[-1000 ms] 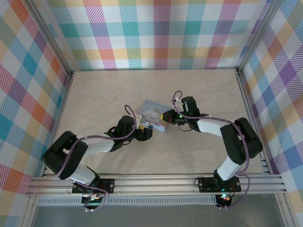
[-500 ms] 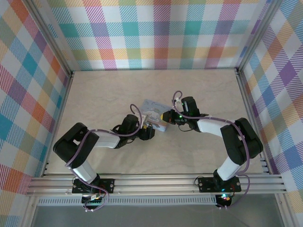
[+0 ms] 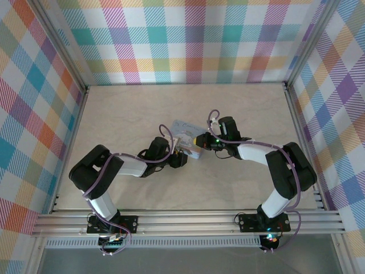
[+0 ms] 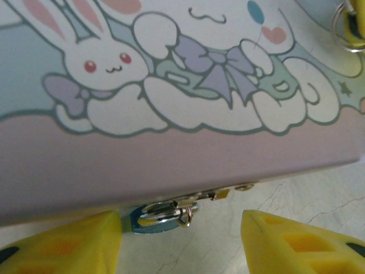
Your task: Unlock a padlock with a key
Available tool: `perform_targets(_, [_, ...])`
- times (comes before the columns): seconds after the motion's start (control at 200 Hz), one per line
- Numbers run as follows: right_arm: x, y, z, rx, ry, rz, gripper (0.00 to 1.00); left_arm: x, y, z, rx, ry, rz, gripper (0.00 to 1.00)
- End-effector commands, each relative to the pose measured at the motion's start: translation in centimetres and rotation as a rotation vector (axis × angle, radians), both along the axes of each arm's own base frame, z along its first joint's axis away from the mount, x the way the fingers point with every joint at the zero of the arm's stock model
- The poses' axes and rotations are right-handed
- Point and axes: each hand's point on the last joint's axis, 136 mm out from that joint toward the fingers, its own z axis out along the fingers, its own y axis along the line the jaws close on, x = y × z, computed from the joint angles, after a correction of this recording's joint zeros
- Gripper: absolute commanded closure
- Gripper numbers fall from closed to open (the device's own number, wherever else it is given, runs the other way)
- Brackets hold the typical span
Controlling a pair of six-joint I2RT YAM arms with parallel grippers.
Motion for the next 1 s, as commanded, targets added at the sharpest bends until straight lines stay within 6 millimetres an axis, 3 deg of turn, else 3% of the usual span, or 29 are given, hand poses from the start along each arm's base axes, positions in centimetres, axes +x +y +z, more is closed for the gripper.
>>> perform_targets(0.0, [-2.14,-0.82,-3.00,-0.076,0.105,0.017,1.00,0.38,-1.51,0.96,-0.042,-0.027,-0.036,0.45])
perform_targets(1.0, [-2.36,-0.72,-2.79,-0.065,0.105,0.021,1.00,0.62,-2.26,0.25,-0.005,-0.020,0.003,0.58])
